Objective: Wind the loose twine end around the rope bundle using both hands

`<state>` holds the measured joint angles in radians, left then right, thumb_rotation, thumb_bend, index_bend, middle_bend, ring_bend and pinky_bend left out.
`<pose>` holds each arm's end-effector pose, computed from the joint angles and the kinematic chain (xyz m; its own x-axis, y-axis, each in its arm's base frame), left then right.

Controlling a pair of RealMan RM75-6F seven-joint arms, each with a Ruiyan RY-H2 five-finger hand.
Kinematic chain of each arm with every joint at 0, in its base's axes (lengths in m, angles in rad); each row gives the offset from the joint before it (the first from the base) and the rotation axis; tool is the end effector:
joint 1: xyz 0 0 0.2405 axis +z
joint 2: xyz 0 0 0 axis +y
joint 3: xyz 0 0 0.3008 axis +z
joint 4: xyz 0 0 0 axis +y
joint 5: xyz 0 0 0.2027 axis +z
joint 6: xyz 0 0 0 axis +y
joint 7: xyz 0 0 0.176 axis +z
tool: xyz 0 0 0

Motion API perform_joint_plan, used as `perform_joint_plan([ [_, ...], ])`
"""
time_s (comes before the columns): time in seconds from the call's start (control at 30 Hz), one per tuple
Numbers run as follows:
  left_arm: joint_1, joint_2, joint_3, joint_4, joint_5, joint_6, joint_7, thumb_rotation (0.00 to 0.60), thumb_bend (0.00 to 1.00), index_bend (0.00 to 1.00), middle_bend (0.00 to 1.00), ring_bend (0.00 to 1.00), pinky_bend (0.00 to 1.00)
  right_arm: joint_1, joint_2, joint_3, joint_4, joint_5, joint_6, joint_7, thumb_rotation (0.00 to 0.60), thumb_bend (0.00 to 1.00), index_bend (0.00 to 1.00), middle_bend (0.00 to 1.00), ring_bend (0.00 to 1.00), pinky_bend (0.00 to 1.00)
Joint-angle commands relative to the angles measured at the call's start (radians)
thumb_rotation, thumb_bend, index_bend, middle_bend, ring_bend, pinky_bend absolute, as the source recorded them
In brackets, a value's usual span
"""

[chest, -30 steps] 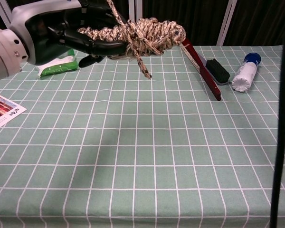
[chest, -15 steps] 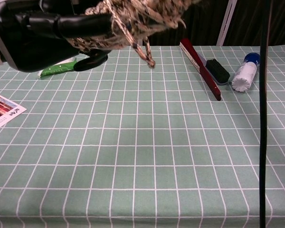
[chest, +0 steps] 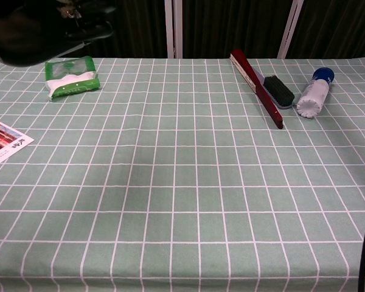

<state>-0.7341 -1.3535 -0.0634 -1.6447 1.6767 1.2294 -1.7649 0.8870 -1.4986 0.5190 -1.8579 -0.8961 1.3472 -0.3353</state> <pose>-0.1099 0.3430 0.0546 -0.7036 0.7096 -0.0365 0.1793 0.2271 0.9572 -0.0275 -0.4238 0.1039 -0.1482 0.0323 0.9884 -0.9308 -0.3422 -0.1284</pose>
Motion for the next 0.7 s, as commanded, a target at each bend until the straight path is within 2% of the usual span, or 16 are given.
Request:
perform_joint_plan([
  [0.03, 0.004, 0.003, -0.018, -0.002, -0.052, 0.012, -0.032, 0.6, 0.45, 0.8, 0.82, 0.7, 0.83, -0.068, 0.032, -0.076, -0.013, -0.081, 0.009, 0.058, 0.6, 0.52, 1.0, 0.1, 0.0, 0.0],
  [0.2, 0.021, 0.015, -0.051, -0.058, -0.151, -0.01, 0.024, 0.6, 0.45, 0.8, 0.82, 0.7, 0.83, -0.168, 0.06, -0.235, 0.002, -0.254, 0.039, 0.112, 0.6, 0.52, 1.0, 0.1, 0.0, 0.0],
  [0.37, 0.036, 0.017, -0.088, -0.11, -0.239, -0.039, 0.091, 0.6, 0.45, 0.81, 0.82, 0.7, 0.83, -0.257, 0.088, -0.359, 0.014, -0.385, 0.061, 0.184, 0.6, 0.52, 1.0, 0.1, 0.0, 0.0],
  [0.5, 0.042, 0.017, -0.11, -0.131, -0.275, -0.061, 0.129, 0.6, 0.45, 0.81, 0.82, 0.7, 0.83, -0.314, 0.124, -0.424, 0.021, -0.451, 0.067, 0.237, 0.6, 0.52, 1.0, 0.09, 0.0, 0.0],
  [0.7, 0.05, 0.006, -0.135, -0.143, -0.3, -0.084, 0.191, 0.6, 0.45, 0.81, 0.82, 0.7, 0.83, -0.381, 0.132, -0.472, 0.037, -0.548, 0.109, 0.304, 0.6, 0.52, 1.0, 0.09, 0.0, 0.0],
])
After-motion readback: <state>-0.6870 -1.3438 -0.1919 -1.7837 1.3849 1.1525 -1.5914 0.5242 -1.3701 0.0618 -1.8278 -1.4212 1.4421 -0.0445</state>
